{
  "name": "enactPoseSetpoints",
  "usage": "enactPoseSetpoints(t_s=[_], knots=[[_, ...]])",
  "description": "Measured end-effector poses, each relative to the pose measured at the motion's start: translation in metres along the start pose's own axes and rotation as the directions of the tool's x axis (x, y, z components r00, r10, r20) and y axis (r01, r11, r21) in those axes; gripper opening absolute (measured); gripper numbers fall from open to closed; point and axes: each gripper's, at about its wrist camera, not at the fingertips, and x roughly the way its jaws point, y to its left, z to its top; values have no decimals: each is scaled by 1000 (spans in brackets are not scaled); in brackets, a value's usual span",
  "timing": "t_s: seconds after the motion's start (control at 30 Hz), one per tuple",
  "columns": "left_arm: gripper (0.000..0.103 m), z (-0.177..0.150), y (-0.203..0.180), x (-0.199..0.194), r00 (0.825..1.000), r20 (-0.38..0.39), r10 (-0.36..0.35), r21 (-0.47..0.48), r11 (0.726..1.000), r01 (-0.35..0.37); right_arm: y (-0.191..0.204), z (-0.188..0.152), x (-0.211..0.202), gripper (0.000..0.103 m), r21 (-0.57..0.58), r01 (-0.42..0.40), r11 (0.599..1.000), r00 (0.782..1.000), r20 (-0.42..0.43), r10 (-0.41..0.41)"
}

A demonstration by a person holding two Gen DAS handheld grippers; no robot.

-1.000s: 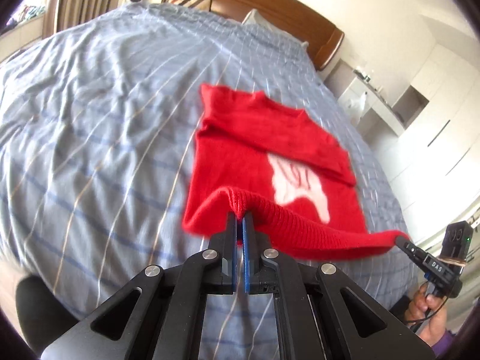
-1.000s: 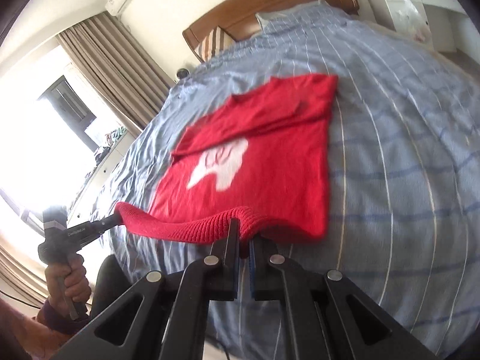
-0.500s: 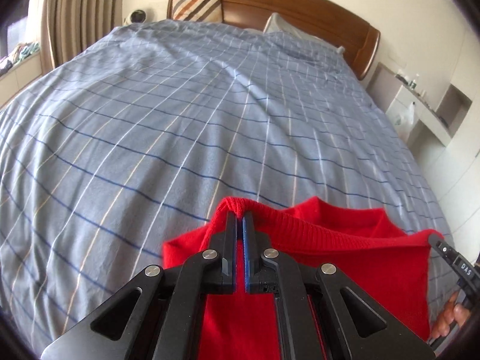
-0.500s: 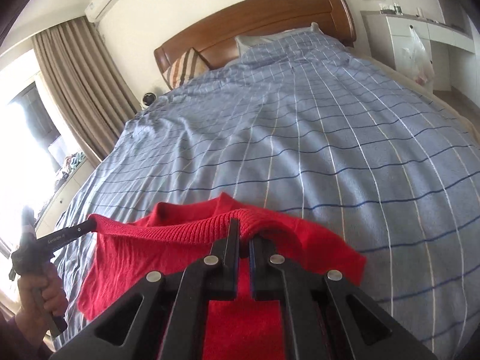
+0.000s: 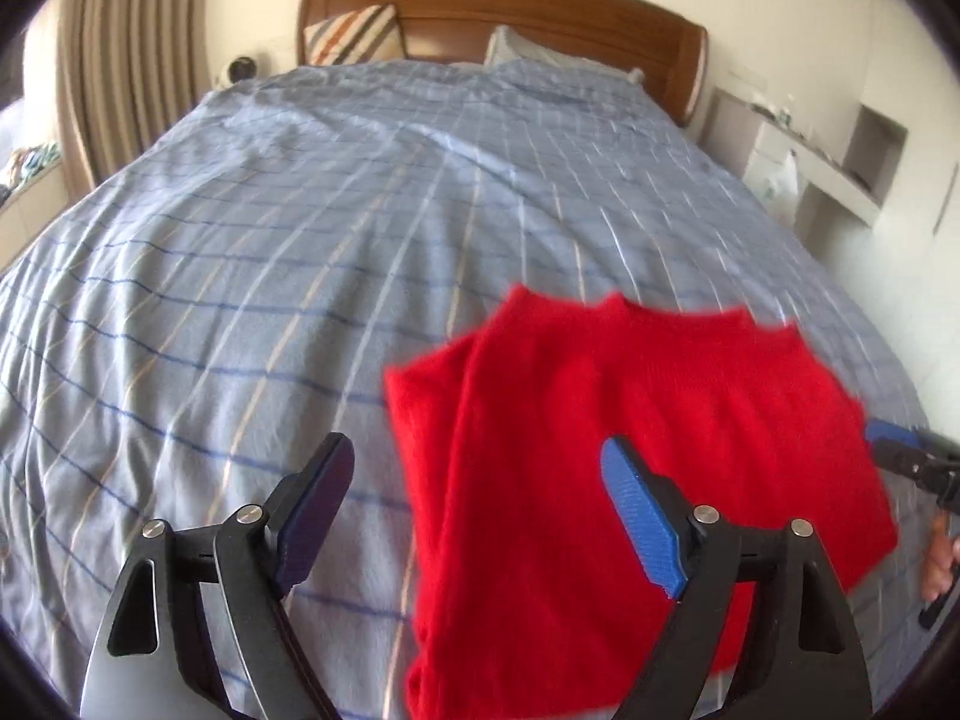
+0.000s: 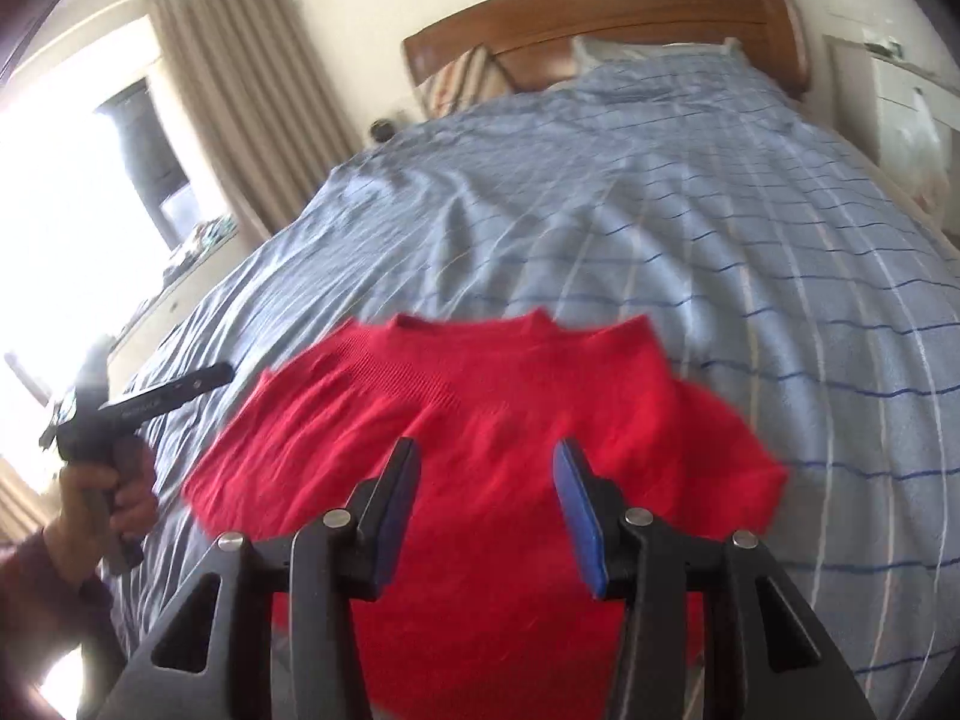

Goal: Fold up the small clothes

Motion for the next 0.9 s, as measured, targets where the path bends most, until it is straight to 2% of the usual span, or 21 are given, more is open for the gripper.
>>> enactPoseSetpoints(t_s=[0.03,0.07,0.1,0.13,0.2,0.27,0.33,0.43,0.57,0.6,0.63,0.67,0.8,0.9], knots=[[85,-15,-4,6,998,-49,33,48,998,-30,1,-17,7,47,-20,25,999,998,-58,-27],[79,-29,-3,13,991,-95,90,87,993,-82,-2,-34,13,47,-34,76,997,992,-103,-79],[79,-40,3,12,987,-110,117,96,990,-107,-8,-49,12,46,-38,120,992,985,-123,-124],[80,-48,12,3,989,-92,116,75,991,-109,-15,-59,3,43,-32,134,990,984,-110,-137],[86,-56,23,-19,984,-74,165,50,986,-162,-15,-70,-24,43,-26,206,978,975,-84,-208],[86,-66,25,-45,986,-45,161,40,986,-159,-6,-77,-49,48,-21,284,958,957,-55,-285],[90,-77,16,-66,988,-16,153,50,987,-152,5,-88,-65,50,-24,273,962,961,-37,-274],[98,-98,-4,-83,987,30,155,73,985,-157,22,-109,-74,53,-15,312,950,950,-21,-312],[98,-128,-24,-74,984,16,180,82,980,-181,43,-142,-77,57,36,361,932,932,20,-361],[98,-135,-27,-69,983,10,182,78,980,-183,48,-150,-76,62,45,379,924,924,31,-380],[98,-141,-29,-64,982,2,189,73,979,-188,51,-157,-73,72,52,393,918,918,29,-395],[100,-146,-30,-59,981,-4,194,63,979,-193,53,-163,-69,76,62,403,913,914,21,-405],[102,-150,-24,-51,984,-4,178,18,984,-178,54,-176,-56,85,88,461,883,886,19,-464],[102,-153,-26,-50,984,-2,180,22,983,-180,54,-176,-51,90,86,494,865,868,3,-496]])
